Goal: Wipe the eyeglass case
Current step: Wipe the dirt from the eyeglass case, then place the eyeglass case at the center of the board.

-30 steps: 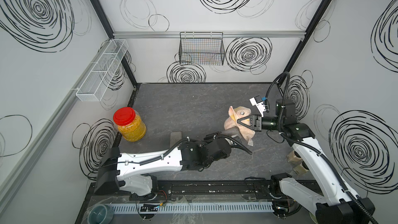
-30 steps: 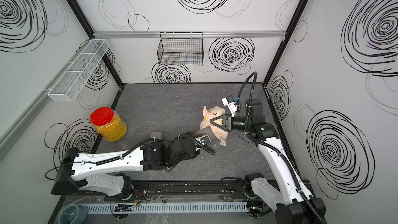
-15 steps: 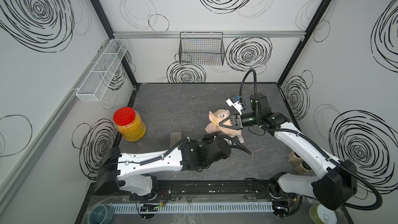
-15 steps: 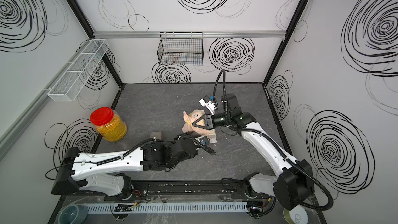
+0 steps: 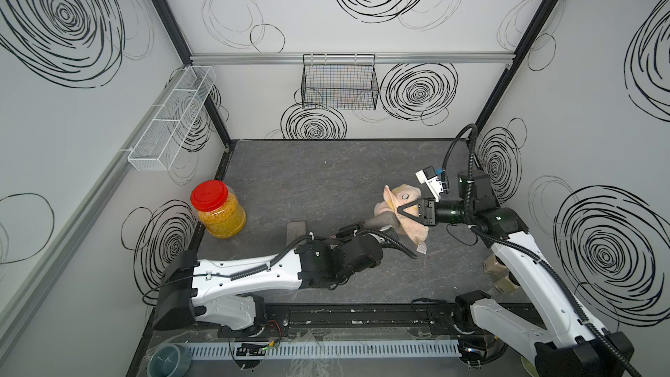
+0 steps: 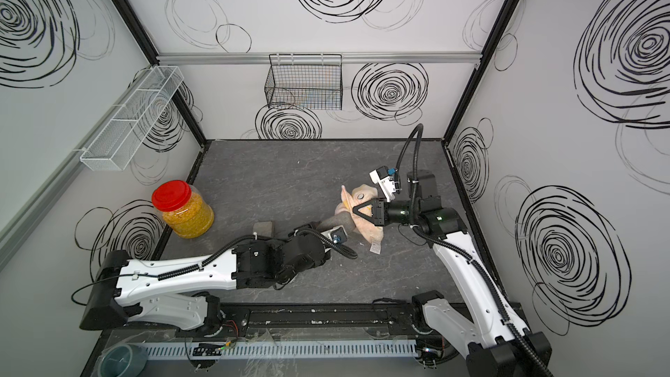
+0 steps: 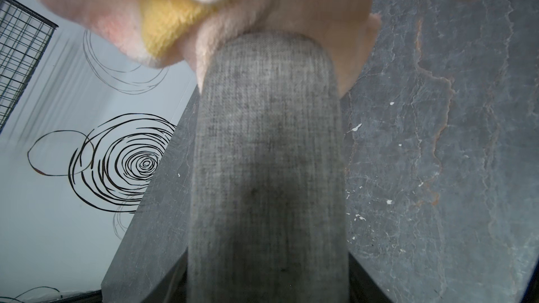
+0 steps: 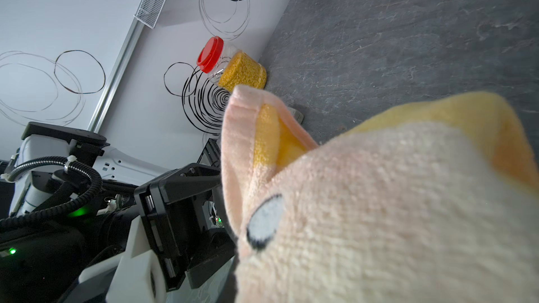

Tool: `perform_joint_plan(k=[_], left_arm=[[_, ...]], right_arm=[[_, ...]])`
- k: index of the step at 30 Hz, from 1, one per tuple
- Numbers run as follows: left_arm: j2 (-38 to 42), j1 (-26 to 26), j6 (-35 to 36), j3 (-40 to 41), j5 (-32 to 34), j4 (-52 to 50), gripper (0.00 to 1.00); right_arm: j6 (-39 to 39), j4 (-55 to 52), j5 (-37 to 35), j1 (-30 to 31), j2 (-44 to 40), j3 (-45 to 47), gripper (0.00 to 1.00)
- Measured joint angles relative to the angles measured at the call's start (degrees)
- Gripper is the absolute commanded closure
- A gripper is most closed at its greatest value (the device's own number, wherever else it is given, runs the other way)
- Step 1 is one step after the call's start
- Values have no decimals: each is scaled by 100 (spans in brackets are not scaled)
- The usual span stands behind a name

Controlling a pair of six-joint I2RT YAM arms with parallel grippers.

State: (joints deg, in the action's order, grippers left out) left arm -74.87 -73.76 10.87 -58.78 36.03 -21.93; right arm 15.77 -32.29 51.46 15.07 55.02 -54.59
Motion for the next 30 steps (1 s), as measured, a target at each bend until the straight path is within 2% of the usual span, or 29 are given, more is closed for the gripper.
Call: perform_joint_plan(k=[5, 9, 12, 16, 20, 24, 30], left_arm=[[-4, -7, -721, 129, -247, -42, 39], [-138, -72, -1676, 131, -595, -55, 39], [-483, -236, -2426, 120, -754, -44, 40], [-1200, -472, -3401, 7, -866, -98, 39], [-1639, -579, -4089, 13, -1060, 2, 40], [-1908, -570, -4454, 131, -1292, 321, 39], [-2413, -452, -4607, 184, -1604, 542, 36]], right_arm=[[122, -98, -1266, -114, -708, 37, 100], [133, -188, -2474, -129, -1158, 39, 100], [131, -184, -3005, -133, -1320, 72, 100], [109, -175, -3386, -140, -1405, 173, 100], [70, -166, -3652, -140, -1364, 337, 100], [33, -116, -3792, -138, -1213, 494, 100], [-4, -17, -3829, -138, -1172, 706, 100]])
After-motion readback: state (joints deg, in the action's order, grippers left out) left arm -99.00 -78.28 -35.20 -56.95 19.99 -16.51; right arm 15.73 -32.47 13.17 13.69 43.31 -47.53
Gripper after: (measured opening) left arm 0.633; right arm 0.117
